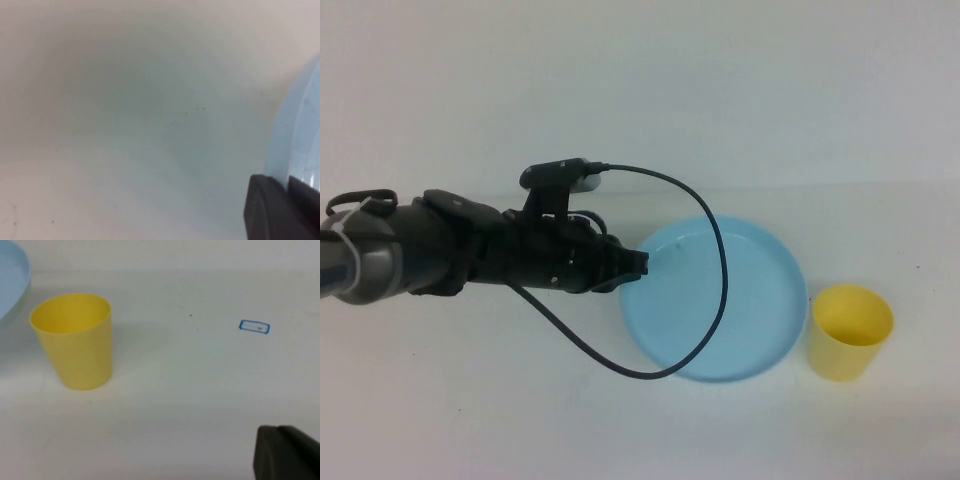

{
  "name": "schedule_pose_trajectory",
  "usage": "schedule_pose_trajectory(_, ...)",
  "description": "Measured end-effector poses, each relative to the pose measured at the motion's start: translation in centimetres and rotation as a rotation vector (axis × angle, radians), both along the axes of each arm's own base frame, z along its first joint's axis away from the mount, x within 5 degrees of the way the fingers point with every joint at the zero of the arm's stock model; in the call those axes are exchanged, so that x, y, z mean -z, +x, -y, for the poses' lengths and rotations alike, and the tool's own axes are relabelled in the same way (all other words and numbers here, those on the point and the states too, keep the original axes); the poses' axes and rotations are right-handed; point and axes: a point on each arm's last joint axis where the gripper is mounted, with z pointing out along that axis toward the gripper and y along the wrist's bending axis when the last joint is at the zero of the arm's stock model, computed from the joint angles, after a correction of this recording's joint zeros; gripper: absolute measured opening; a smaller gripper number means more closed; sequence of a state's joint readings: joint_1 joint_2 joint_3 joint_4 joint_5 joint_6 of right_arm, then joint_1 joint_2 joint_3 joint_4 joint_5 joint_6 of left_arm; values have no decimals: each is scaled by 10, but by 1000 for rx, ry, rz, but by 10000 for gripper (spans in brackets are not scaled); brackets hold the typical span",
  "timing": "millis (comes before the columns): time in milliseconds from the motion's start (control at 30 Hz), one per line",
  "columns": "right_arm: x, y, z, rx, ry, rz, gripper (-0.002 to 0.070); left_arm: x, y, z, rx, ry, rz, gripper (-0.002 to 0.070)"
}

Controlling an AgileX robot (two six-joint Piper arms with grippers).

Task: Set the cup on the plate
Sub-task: Place the plate on the center of the table

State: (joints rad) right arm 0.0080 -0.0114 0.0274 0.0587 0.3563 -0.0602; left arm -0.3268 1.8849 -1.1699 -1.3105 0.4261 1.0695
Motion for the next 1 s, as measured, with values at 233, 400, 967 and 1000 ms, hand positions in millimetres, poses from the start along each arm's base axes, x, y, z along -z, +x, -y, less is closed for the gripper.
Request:
schedule_pose_trajectory(233, 0, 0, 0, 0, 0, 0, 0, 32, 5, 2, -12, 18, -86, 7)
schedule_pose_trajectory(400, 0, 0, 0, 0, 0, 0, 0, 44, 6, 3, -7, 20, -120, 7)
schedule_pose_trajectory(967, 0, 0, 0, 0, 0, 0, 0, -8, 3, -2, 9, 16, 48, 49)
schedule_pose_trajectory(1000, 0, 0, 0, 0, 0, 0, 0, -21, 2, -5, 4, 11, 84, 32)
